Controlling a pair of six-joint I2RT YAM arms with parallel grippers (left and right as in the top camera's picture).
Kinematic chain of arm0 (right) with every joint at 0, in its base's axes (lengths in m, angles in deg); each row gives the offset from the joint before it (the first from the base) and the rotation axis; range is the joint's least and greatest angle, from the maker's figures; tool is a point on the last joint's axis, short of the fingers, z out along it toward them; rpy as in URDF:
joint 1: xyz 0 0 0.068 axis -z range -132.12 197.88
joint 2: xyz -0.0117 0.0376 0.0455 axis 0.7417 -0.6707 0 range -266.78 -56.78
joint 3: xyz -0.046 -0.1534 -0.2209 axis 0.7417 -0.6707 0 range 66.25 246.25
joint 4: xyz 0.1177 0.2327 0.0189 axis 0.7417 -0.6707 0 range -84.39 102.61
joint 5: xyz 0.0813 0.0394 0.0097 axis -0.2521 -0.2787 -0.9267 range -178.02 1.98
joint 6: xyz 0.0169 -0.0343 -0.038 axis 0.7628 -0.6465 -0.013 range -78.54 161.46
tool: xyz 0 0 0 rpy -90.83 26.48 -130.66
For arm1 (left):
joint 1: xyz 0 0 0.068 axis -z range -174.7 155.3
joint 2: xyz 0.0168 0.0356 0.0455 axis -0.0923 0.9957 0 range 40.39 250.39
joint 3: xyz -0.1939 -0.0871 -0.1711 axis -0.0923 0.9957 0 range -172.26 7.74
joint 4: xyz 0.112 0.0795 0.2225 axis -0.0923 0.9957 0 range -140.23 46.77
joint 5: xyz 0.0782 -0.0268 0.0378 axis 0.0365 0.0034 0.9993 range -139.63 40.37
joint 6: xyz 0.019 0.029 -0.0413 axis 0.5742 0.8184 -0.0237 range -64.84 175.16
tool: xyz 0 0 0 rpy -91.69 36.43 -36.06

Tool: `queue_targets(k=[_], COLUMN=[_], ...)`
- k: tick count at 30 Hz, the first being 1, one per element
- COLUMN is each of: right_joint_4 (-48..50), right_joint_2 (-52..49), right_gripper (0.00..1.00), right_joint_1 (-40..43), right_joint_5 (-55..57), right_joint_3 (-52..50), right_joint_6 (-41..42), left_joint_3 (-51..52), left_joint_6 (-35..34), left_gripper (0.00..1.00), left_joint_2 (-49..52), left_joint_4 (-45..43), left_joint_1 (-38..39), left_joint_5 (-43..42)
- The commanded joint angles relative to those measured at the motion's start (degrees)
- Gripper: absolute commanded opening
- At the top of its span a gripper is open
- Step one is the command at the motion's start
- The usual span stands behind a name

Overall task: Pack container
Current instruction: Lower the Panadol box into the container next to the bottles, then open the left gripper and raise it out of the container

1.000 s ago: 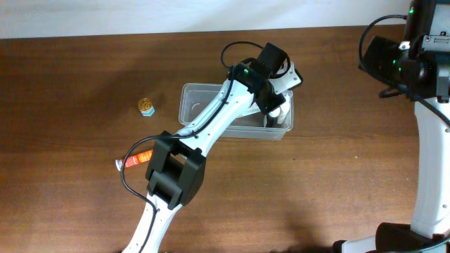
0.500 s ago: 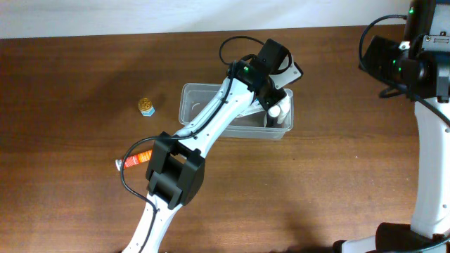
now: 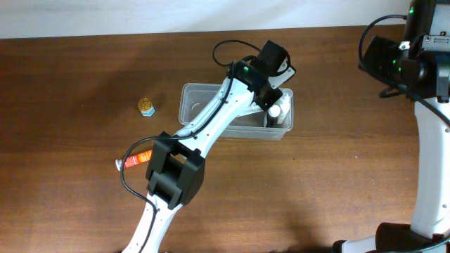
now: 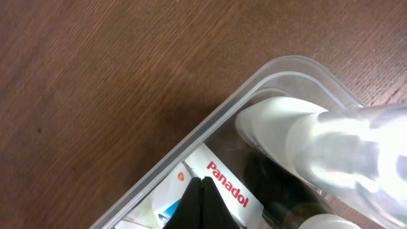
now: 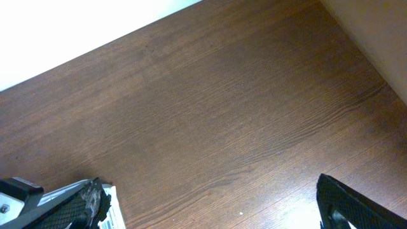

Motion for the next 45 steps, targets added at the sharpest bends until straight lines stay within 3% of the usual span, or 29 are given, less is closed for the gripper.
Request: queue_targets(k=[1, 20, 26, 30, 35, 37, 45], right_joint_4=[0.11, 0.13, 0.13, 0.13, 0.11, 0.11, 0.11], right_joint_2=[-0.09, -0.09, -0.09, -0.09, -0.09, -0.09, -0.09], right_gripper=[0.98, 0.98, 0.98, 0.98, 0.98, 0.98, 0.98], right_joint_1=[0.22, 0.22, 0.22, 0.22, 0.22, 0.22, 0.22], right_joint_5=[1.11, 1.11, 1.11, 1.11, 1.11, 1.11, 1.11], right_joint_3=[0.81, 0.81, 0.81, 0.81, 0.81, 0.81, 0.81], right_joint_6=[0.02, 0.02, 0.02, 0.02, 0.02, 0.02, 0.02], left_joint_3=[-1.2, -2.27, -13.53, -21.79, -29.24, -29.99, -30.05], left_joint_6=[-3.87, -3.82, -3.8, -3.85, -5.77, -6.73, -9.75], left_gripper=[0.01, 0.01, 0.01, 0.02, 0.24, 0.28, 0.46], left_joint_2=[1.46, 1.77, 1.66, 1.66, 1.66, 1.66, 1.66], left_joint_4=[0.33, -0.72, 4.5, 10.93, 21.03, 23.67, 31.98], left_joint_1=[0.07, -0.04, -0.26, -0.48, -3.85, -6.1, -18.05], left_joint_5=[0.81, 0.87, 2.16, 9.99, 16.28, 16.26, 9.66])
